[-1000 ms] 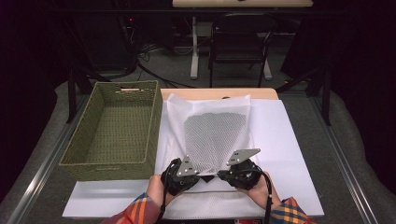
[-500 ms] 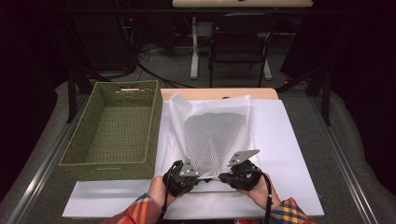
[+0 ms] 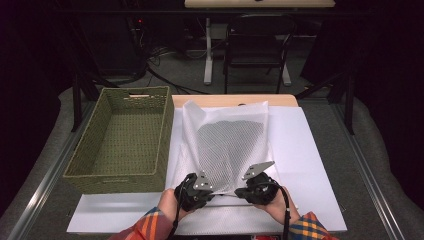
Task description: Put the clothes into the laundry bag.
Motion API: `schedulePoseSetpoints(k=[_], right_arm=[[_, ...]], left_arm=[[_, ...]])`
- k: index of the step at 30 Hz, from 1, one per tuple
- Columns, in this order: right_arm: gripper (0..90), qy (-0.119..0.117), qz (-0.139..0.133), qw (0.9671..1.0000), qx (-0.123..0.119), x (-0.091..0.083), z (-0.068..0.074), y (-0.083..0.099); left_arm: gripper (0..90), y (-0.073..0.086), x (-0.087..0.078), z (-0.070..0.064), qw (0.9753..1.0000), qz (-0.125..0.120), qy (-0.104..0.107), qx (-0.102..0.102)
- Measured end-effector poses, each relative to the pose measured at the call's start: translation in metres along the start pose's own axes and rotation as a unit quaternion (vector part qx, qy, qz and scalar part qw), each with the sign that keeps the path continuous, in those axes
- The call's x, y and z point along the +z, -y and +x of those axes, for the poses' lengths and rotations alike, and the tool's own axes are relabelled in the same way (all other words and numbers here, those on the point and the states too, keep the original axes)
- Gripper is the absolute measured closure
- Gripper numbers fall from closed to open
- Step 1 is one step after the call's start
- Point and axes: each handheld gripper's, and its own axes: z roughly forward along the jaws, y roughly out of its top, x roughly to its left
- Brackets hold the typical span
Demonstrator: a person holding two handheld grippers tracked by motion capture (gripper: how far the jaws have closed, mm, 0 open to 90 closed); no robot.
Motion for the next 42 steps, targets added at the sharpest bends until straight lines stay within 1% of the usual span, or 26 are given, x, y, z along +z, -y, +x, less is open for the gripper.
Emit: schedulePoseSetpoints(k=[2, 3, 4, 5, 7, 8, 10, 14, 18, 20, 21, 22, 23, 25, 26, 29, 30, 32, 36, 37, 38, 40, 41, 42], right_arm=[[88.0, 0.0, 0.004, 1.0, 0.002, 0.001, 0.0, 0.001], [88.1, -0.001, 0.005, 1.0, 0.001, 0.002, -0.001, 0.001], [88.1, -0.001, 0.007, 1.0, 0.0, 0.002, 0.0, 0.001], [88.1, 0.0, 0.009, 1.0, -0.001, 0.003, 0.0, 0.001], [88.2, -0.003, 0.014, 0.9999, -0.003, 0.006, 0.0, 0.002], [88.2, -0.002, 0.017, 0.9998, -0.004, 0.007, 0.0, 0.003], [88.2, -0.002, 0.025, 0.9997, -0.005, 0.01, 0.0, 0.004], [88.3, -0.003, 0.029, 0.9996, -0.006, 0.011, 0.0, 0.004], [88.2, -0.004, 0.038, 0.9992, -0.005, 0.015, -0.001, 0.006], [88.2, -0.004, 0.044, 0.999, -0.003, 0.016, -0.001, 0.007], [88.2, -0.005, 0.045, 0.9989, -0.008, 0.017, -0.001, 0.007], [88.2, -0.006, 0.045, 0.9989, -0.005, 0.018, -0.001, 0.007], [88.2, -0.005, 0.048, 0.9988, -0.007, 0.019, -0.001, 0.007], [88.1, -0.005, 0.052, 0.9986, -0.008, 0.022, -0.001, 0.008], [88.0, -0.006, 0.054, 0.9985, -0.009, 0.023, -0.002, 0.009], [87.7, -0.006, 0.06, 0.9982, -0.007, 0.025, -0.001, 0.01], [87.5, -0.005, 0.06, 0.9981, -0.007, 0.025, -0.002, 0.01], [87.3, -0.004, 0.066, 0.9978, -0.01, 0.026, -0.002, 0.01], [86.8, -0.008, 0.065, 0.9979, -0.006, 0.027, -0.003, 0.011], [85.7, -0.013, 0.065, 0.9978, -0.004, 0.027, -0.004, 0.011], [84.7, -0.015, 0.065, 0.9978, 0.003, 0.026, -0.005, 0.012], [82.3, -0.016, 0.064, 0.9978, 0.0, 0.026, -0.007, 0.012], [80.7, -0.014, 0.065, 0.9978, 0.003, 0.026, -0.006, 0.012], [78.8, -0.011, 0.065, 0.9978, 0.001, 0.025, -0.006, 0.012]], left_arm=[[86.3, 0.001, 0.0, 0.0, 1.0, 0.001, 0.005, -0.002], [86.8, 0.001, 0.001, 0.0, 1.0, 0.006, 0.007, -0.004], [86.8, 0.001, 0.003, 0.001, 0.9998, 0.013, 0.017, -0.003], [86.8, 0.002, 0.004, 0.001, 0.9997, 0.016, 0.019, -0.005], [86.0, 0.002, 0.006, 0.001, 0.9994, 0.026, 0.024, 0.0], [84.6, 0.002, 0.006, 0.001, 0.9994, 0.026, 0.021, 0.001], [81.5, 0.001, 0.004, 0.001, 0.9995, 0.022, 0.024, 0.002], [79.9, 0.002, 0.003, 0.0, 0.9991, 0.02, 0.037, 0.0], [81.9, 0.003, 0.009, -0.001, 0.9983, 0.04, 0.043, 0.003], [82.5, 0.004, 0.013, 0.0, 0.9976, 0.051, 0.047, 0.0], [83.2, 0.005, 0.014, 0.001, 0.9975, 0.054, 0.045, -0.003], [83.9, 0.006, 0.015, 0.002, 0.9971, 0.06, 0.047, -0.005], [84.0, 0.007, 0.016, 0.002, 0.9973, 0.055, 0.049, -0.01], [84.3, 0.007, 0.016, 0.003, 0.997, 0.056, 0.052, -0.012], [84.4, 0.007, 0.017, 0.003, 0.9968, 0.055, 0.055, -0.018], [84.7, 0.008, 0.017, 0.004, 0.9964, 0.055, 0.06, -0.022], [84.7, 0.008, 0.017, 0.005, 0.9961, 0.058, 0.063, -0.02], [84.9, 0.008, 0.018, 0.004, 0.9961, 0.06, 0.062, -0.02], [83.3, 0.008, 0.018, 0.004, 0.9959, 0.057, 0.066, -0.022], [82.5, 0.008, 0.018, 0.005, 0.9959, 0.058, 0.066, -0.021], [82.1, 0.008, 0.018, 0.005, 0.9959, 0.057, 0.067, -0.02], [80.4, 0.008, 0.017, 0.005, 0.9958, 0.059, 0.067, -0.018], [79.1, 0.008, 0.016, 0.006, 0.9959, 0.058, 0.068, -0.016], [76.9, 0.008, 0.016, 0.006, 0.9959, 0.058, 0.066, -0.018]])
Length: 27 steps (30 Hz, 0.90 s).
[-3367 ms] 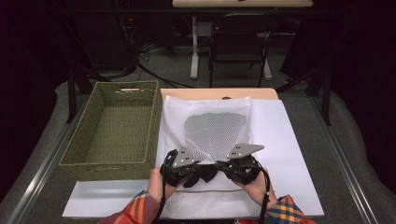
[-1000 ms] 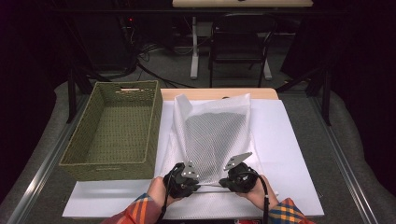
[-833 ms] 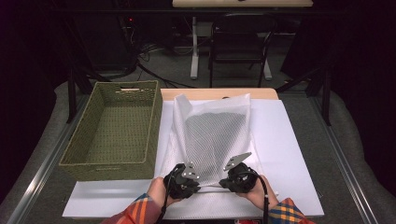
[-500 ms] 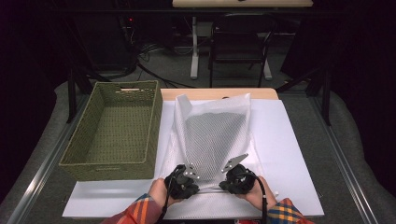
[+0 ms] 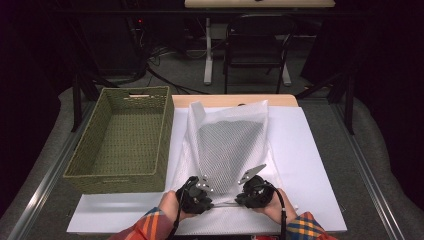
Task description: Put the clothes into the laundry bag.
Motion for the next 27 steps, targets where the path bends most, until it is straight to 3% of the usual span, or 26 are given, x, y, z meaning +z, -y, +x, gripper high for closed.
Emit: schedulePoseSetpoints(k=[7, 11, 15, 22, 27], right_arm=[[63.0, 0.009, -0.015, 0.9998, -0.01, -0.007, -0.002, -0.001], [54.8, 0.008, -0.034, 0.9992, -0.016, -0.014, -0.001, -0.001], [49.6, 0.029, -0.078, 0.9963, -0.021, -0.026, 0.004, -0.001], [35.5, 0.053, -0.118, 0.9913, -0.025, -0.038, 0.005, 0.0], [22.1, 0.071, -0.132, 0.9883, -0.027, -0.044, 0.005, -0.001]], left_arm=[[58.1, 0.0, -0.007, 0.002, 1.0, -0.005, 0.002, -0.001], [44.0, 0.0, -0.012, -0.002, 0.9998, -0.017, -0.01, -0.002], [34.9, -0.001, -0.022, -0.002, 0.9987, -0.038, -0.035, -0.008], [22.1, 0.003, -0.039, -0.001, 0.9929, -0.09, -0.073, -0.027], [15.4, 0.005, -0.054, -0.005, 0.9858, -0.131, -0.099, -0.036]])
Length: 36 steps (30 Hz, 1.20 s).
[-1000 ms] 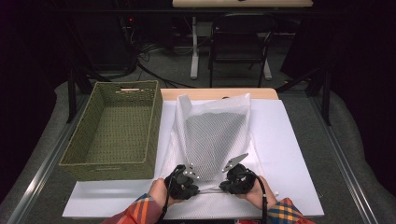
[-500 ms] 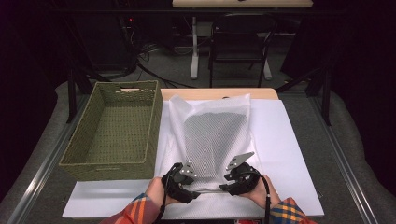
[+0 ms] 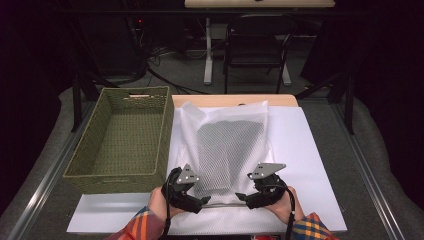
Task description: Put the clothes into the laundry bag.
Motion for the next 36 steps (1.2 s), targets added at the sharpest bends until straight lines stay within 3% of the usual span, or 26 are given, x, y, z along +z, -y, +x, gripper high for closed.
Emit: schedulePoseSetpoints(k=[5, 8, 15, 23, 36], right_arm=[[15.8, 0.015, -0.017, 0.9997, 0.001, -0.007, 0.0, -0.003], [13.5, 0.024, -0.03, 0.9993, 0.004, -0.013, -0.002, -0.003], [7.1, 0.042, -0.055, 0.9975, 0.015, -0.029, -0.008, -0.001], [3.1, 0.061, -0.077, 0.9948, 0.025, -0.046, -0.009, 0.003], [0.0, 0.099, -0.095, 0.9894, 0.048, -0.069, -0.016, 0.017]], left_arm=[[12.6, 0.002, -0.015, 0.003, 0.9991, -0.038, -0.019, -0.004], [10.4, 0.004, -0.022, 0.006, 0.9985, -0.048, -0.027, -0.006], [8.2, 0.01, -0.033, 0.004, 0.9974, -0.056, -0.045, -0.005], [5.2, 0.017, -0.048, 0.008, 0.995, -0.075, -0.064, -0.017], [1.8, 0.032, -0.066, 0.013, 0.9912, -0.096, -0.086, -0.03]])
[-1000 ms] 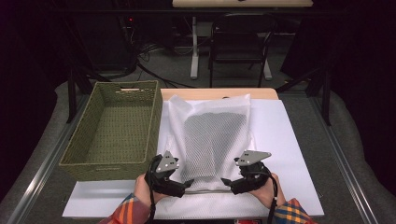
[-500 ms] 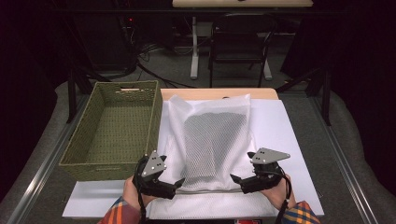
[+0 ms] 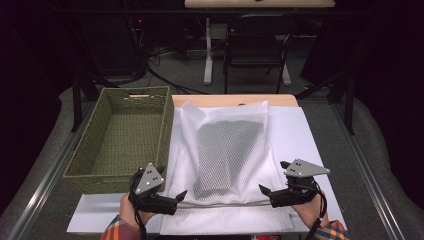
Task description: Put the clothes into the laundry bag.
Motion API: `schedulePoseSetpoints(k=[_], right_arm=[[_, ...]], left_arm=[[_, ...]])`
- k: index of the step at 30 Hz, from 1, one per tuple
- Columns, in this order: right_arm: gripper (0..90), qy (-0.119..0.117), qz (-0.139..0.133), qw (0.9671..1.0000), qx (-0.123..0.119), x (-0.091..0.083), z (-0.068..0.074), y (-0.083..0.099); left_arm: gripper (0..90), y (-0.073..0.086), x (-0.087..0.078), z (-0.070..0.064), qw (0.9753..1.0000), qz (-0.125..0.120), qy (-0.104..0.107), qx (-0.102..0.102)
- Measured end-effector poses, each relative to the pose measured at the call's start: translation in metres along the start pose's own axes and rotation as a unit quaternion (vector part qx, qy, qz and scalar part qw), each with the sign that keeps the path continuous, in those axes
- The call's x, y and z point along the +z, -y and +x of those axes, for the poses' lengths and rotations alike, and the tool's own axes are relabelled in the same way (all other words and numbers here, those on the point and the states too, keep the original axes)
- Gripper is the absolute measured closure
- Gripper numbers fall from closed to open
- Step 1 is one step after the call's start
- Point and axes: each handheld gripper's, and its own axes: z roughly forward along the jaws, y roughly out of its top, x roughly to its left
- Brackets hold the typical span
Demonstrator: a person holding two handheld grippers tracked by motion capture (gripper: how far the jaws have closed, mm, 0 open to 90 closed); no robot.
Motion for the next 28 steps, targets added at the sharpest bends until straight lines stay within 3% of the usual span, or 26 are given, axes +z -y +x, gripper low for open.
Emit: schedulePoseSetpoints(k=[11, 16, 21, 23, 28], right_arm=[[0.0, 0.034, -0.009, 0.9993, 0.014, -0.02, -0.012, 0.014], [0.1, 0.066, -0.013, 0.9975, 0.02, -0.029, -0.018, 0.022], [0.0, 0.079, -0.017, 0.9963, 0.029, -0.036, -0.021, 0.029], [0.0, 0.082, -0.018, 0.996, 0.032, -0.036, -0.023, 0.032], [0.0, 0.078, -0.021, 0.9962, 0.034, -0.037, -0.023, 0.036]], left_arm=[[0.0, 0.013, -0.021, 0.012, 0.9992, -0.019, -0.031, -0.015], [0.0, 0.021, -0.03, 0.021, 0.9983, -0.024, -0.044, -0.028], [0.0, 0.028, -0.037, 0.027, 0.9974, -0.029, -0.056, -0.034], [0.0, 0.03, -0.04, 0.029, 0.997, -0.036, -0.056, -0.039], [0.0, 0.038, -0.042, 0.032, 0.998, -0.03, -0.049, -0.027]])
